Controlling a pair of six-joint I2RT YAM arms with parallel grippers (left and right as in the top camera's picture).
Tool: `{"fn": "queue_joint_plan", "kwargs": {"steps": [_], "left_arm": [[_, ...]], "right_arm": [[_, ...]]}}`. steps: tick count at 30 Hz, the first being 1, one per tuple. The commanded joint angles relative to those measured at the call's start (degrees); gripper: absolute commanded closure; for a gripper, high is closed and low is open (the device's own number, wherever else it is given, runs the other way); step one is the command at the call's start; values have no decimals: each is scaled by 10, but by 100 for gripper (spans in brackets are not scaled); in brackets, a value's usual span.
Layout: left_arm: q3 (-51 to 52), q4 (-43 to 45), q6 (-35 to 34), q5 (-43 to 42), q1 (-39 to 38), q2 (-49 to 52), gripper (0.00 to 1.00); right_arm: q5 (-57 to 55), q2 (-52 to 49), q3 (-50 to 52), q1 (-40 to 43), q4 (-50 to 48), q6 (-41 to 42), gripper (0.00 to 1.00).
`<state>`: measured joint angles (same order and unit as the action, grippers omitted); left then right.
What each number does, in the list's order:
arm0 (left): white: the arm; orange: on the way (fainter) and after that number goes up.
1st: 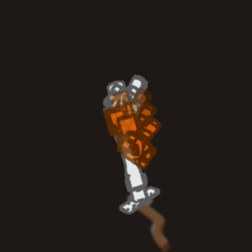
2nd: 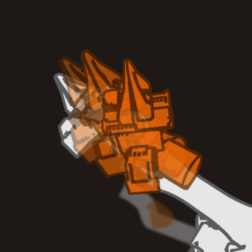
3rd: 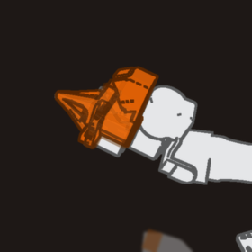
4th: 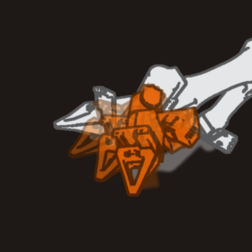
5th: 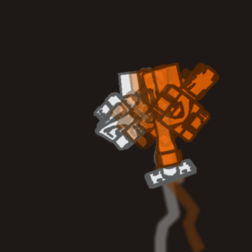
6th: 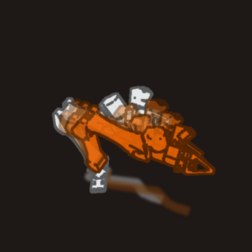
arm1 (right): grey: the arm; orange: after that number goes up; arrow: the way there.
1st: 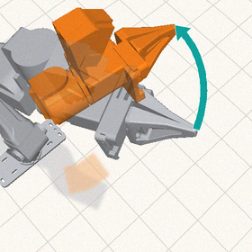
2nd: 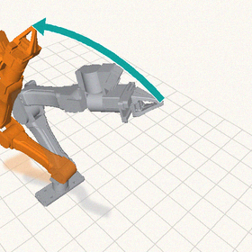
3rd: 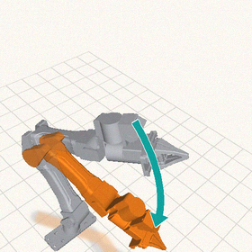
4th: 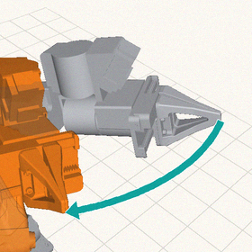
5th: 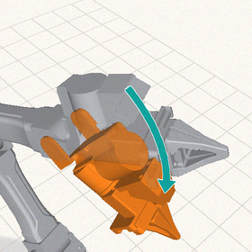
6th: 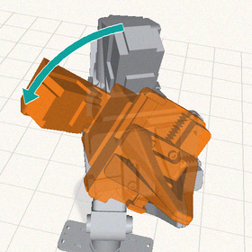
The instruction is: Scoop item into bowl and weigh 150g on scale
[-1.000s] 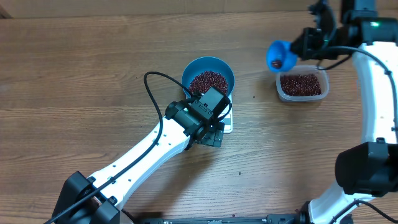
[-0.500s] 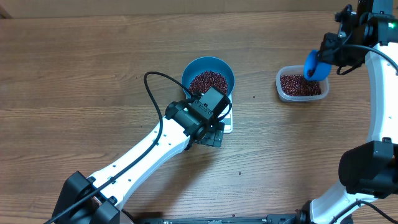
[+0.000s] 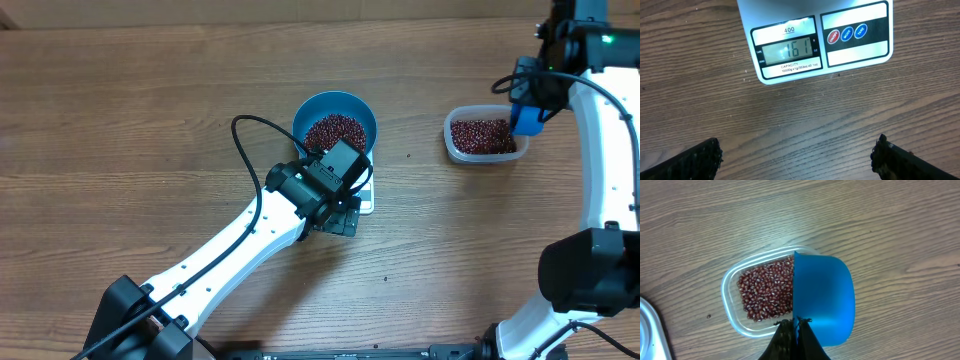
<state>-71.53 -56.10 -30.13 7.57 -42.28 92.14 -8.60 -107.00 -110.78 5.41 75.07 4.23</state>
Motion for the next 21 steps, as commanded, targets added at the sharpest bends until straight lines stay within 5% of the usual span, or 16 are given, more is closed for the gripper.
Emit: {"fn": "queue_joint_plan", "kwargs": {"steps": [1,21], "left_arm": [[4,0,-12,10,3,-4,0],[4,0,-12,10,3,-4,0]], "right_arm": [[-36,5,-2,-17,-1,7,96],[-209,5,-2,-92,5,20,96]]}}
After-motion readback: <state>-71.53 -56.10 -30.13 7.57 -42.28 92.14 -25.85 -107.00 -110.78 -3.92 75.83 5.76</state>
